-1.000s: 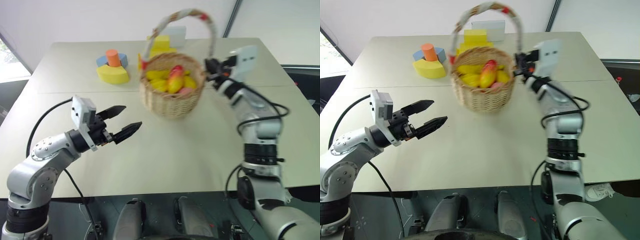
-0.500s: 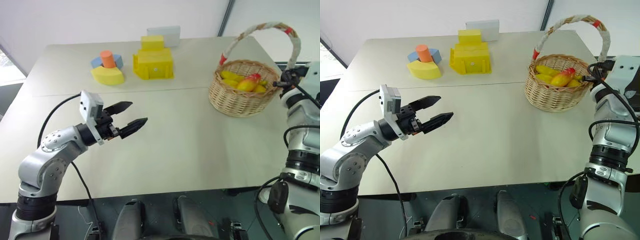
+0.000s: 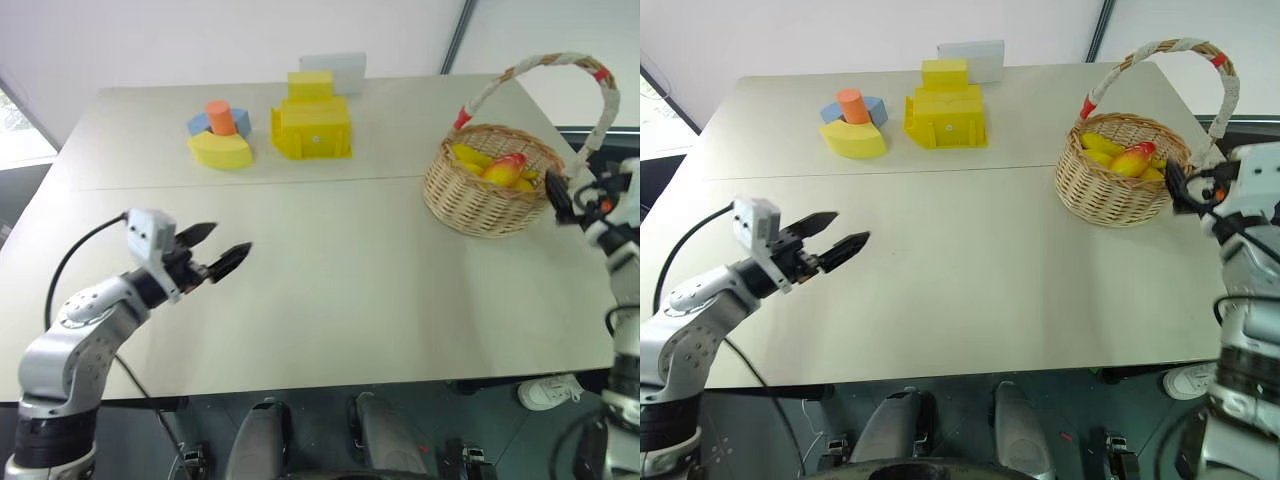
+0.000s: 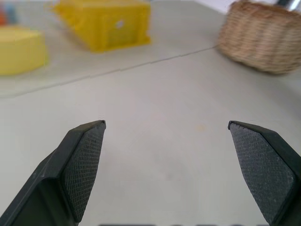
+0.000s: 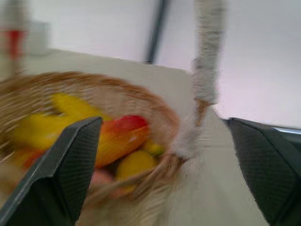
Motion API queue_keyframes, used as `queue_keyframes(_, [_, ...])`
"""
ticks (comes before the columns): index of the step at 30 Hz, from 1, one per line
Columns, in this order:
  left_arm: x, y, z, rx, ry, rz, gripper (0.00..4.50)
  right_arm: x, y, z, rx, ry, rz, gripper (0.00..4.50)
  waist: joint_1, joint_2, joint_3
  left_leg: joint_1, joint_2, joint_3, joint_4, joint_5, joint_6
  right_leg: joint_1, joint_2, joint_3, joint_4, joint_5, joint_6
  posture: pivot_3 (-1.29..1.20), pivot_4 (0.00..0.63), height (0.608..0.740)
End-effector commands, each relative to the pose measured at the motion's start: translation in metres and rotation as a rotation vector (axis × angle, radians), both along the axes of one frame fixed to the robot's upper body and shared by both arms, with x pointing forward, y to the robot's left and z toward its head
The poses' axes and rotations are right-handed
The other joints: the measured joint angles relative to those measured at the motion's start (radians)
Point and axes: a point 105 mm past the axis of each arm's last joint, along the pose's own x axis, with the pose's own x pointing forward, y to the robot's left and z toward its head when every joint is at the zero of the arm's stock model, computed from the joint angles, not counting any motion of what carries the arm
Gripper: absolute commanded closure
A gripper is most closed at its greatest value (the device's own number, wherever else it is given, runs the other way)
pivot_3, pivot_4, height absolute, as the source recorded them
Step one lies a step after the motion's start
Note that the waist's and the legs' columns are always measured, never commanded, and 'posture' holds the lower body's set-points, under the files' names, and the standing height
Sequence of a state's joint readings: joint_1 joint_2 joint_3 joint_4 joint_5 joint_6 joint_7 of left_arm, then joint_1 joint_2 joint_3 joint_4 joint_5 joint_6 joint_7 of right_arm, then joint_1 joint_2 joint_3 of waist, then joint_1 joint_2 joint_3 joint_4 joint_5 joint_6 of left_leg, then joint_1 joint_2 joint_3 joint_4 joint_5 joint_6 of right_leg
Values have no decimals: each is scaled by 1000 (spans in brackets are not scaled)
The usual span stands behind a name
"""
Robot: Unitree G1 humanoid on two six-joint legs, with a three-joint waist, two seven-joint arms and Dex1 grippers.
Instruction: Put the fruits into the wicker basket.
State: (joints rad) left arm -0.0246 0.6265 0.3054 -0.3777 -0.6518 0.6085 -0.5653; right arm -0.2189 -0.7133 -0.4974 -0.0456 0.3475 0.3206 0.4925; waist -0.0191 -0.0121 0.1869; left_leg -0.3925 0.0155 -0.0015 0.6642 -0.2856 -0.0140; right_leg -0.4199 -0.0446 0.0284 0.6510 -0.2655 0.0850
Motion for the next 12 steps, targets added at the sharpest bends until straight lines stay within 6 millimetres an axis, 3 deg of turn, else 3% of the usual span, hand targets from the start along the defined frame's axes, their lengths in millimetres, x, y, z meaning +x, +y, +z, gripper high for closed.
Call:
queue_keyframes(1, [-5, 27, 2, 25, -37, 91, 0, -19, 44, 7, -88, 14, 278, 82, 1, 0, 0, 1, 0, 0, 0, 0, 0, 1, 0, 0, 0, 0, 0, 0, 150, 740])
queue_keyframes(6, [-13, 50, -20, 36, -5, 188, 0, -42, 96, -24, -103, 155, 544, 82, 1, 0, 0, 6, 1, -1, 0, 0, 0, 8, 0, -1, -1, 0, -1, 0, 150, 740])
queue_keyframes(12, [-20, 44, -26, 24, -21, 166, 0, -34, 107, -42, -76, 180, 563, 82, 7, -1, 0, 6, 0, -2, 0, 0, 0, 9, -1, -2, -3, -1, -2, 0, 150, 740])
